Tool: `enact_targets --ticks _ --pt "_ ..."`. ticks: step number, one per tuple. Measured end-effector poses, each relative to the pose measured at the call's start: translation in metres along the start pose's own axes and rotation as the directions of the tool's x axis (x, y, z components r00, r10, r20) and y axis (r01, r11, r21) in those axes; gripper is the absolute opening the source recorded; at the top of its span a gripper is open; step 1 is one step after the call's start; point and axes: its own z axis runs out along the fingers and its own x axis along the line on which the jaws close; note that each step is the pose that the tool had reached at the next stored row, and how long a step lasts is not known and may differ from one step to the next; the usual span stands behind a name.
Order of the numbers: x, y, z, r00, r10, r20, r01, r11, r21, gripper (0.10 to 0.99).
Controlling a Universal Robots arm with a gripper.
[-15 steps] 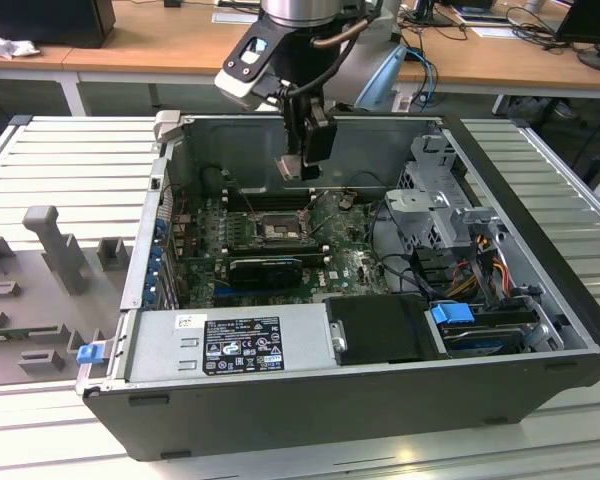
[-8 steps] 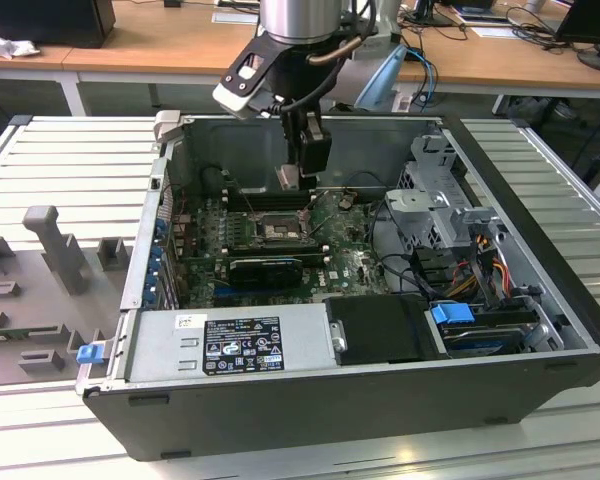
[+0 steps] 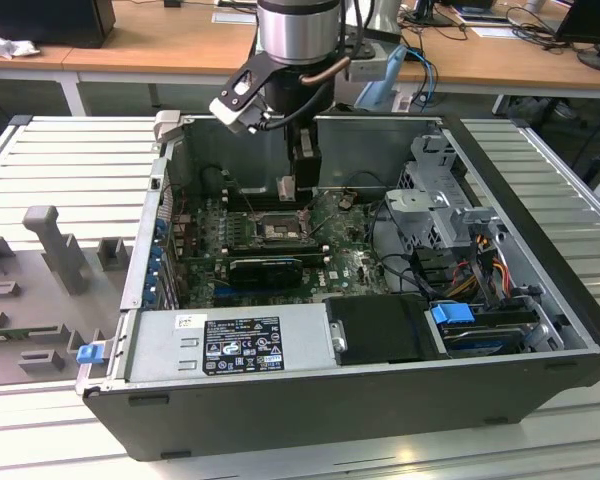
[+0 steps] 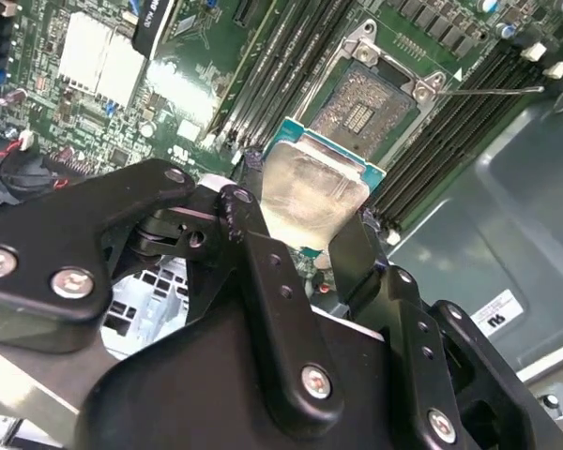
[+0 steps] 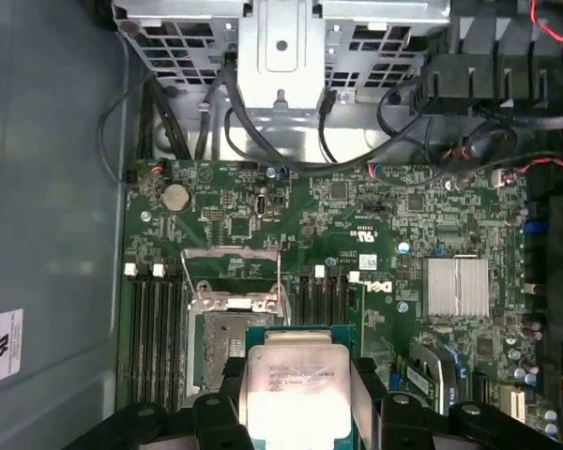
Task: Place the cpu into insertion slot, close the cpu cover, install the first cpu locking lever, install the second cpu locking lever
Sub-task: 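Place the cpu into insertion slot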
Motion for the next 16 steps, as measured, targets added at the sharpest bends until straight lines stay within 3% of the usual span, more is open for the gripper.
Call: enact_targets --ticks 9,14,16 --pt "0.001 -0.0079 0.0204 1.0 0.0 0.0003 0.0 1.0 -0.003 0.529" --pt "0.0087 -0.0124 0.0324 1.0 0.0 0.0004 0.0 1.0 -0.003 0.529" --pt "0.0159 -0.0147 0.0405 1.0 0.0 0.0003 0.0 1.0 -0.003 0.529"
